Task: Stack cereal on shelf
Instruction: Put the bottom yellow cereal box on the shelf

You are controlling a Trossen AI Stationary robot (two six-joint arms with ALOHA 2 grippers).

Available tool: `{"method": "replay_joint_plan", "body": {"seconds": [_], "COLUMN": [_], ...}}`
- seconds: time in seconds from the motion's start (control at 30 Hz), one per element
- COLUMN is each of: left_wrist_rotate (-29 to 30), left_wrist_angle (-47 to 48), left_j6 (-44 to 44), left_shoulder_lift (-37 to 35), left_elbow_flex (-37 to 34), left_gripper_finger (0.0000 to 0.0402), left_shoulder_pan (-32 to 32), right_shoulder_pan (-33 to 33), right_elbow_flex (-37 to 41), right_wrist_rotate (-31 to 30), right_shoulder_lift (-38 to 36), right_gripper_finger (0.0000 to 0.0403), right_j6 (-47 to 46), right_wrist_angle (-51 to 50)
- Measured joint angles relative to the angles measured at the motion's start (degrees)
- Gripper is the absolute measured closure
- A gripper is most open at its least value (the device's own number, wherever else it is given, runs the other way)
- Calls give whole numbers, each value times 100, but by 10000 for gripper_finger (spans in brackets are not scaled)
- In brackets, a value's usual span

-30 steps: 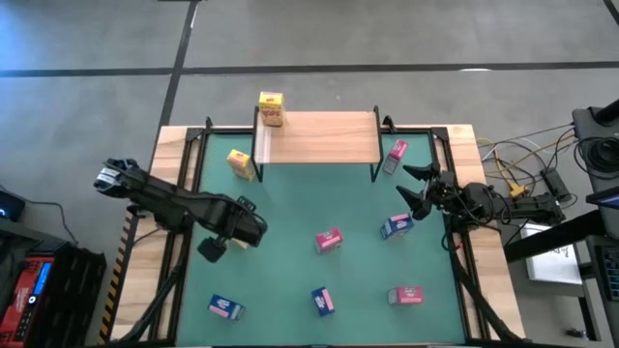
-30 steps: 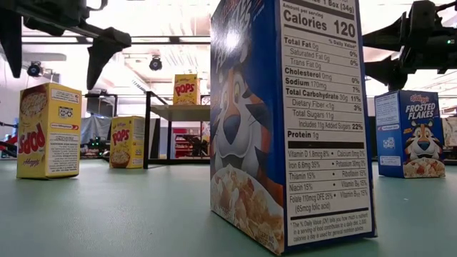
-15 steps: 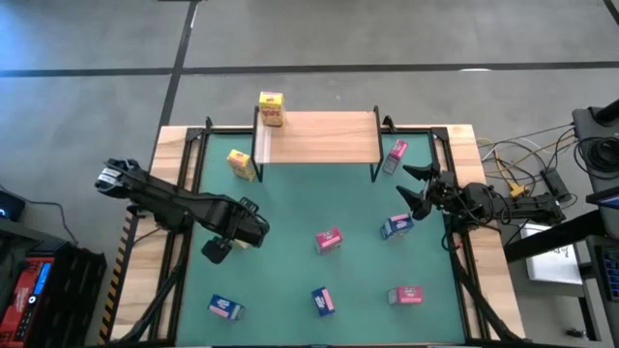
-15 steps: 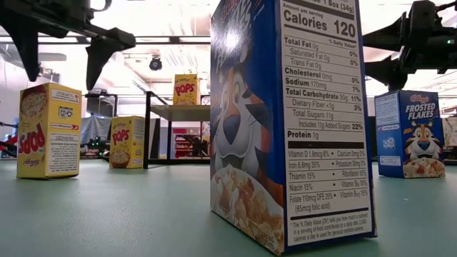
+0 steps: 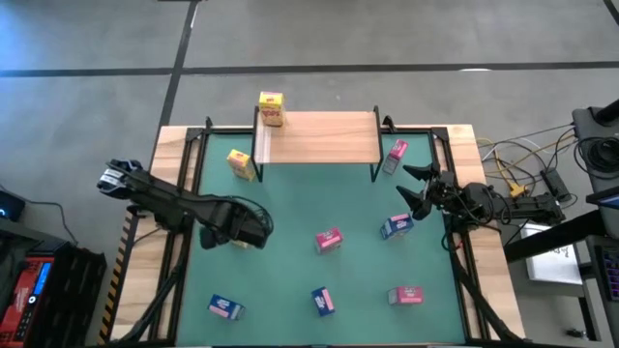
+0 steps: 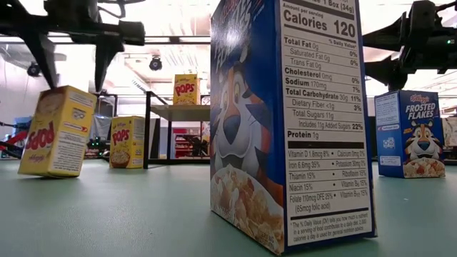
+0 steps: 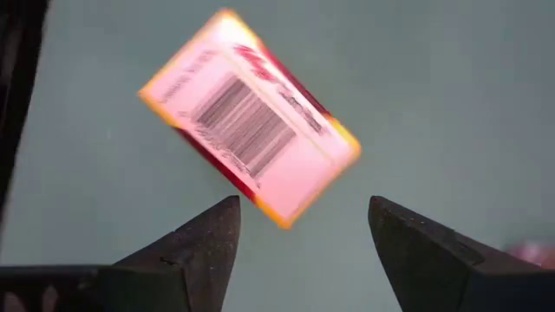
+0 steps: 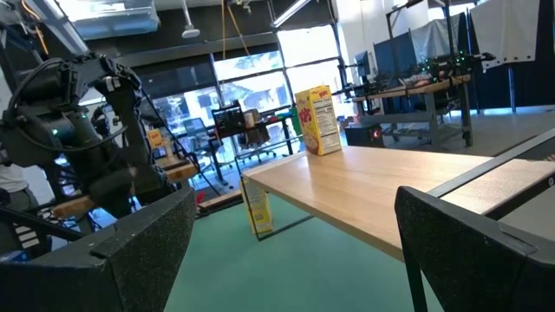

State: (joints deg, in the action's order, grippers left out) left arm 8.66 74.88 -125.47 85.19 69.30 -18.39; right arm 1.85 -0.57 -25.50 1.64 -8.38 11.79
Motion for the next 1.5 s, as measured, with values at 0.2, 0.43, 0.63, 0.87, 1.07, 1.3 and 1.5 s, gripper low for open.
{"method": "replay_joint_plan", "body": {"seconds": [0.2,0.43,0.63,0.87,1.07,1.3,1.5], "left_wrist_rotate": [-536,-572,-501,-321,-426,-511,-515], "left_wrist_angle": [215,423,468,830,669,291,215], "left_j6": [-52,191,1202,1565,116,-2007,-3860], "left_shoulder_lift": [0,0,0,0,0,1,217], "left_elbow_flex": [0,0,0,0,0,0,0], "left_gripper_finger": [126,37,14,11,9,16,29], "left_shoulder_pan": [-17,-63,-64,-65,-66,-66,-66], "right_shoulder_pan": [-1,-1,0,-2,-1,0,0], "right_elbow_flex": [0,1,1,1,0,0,1], "right_wrist_rotate": [1,0,0,0,0,0,0], "right_shoulder_lift": [1,1,1,1,1,1,1], "right_gripper_finger": [19,19,19,19,19,19,19], "right_j6": [0,0,0,0,0,0,0], "right_wrist_angle": [-1,0,-2,-2,0,1,-2]}}
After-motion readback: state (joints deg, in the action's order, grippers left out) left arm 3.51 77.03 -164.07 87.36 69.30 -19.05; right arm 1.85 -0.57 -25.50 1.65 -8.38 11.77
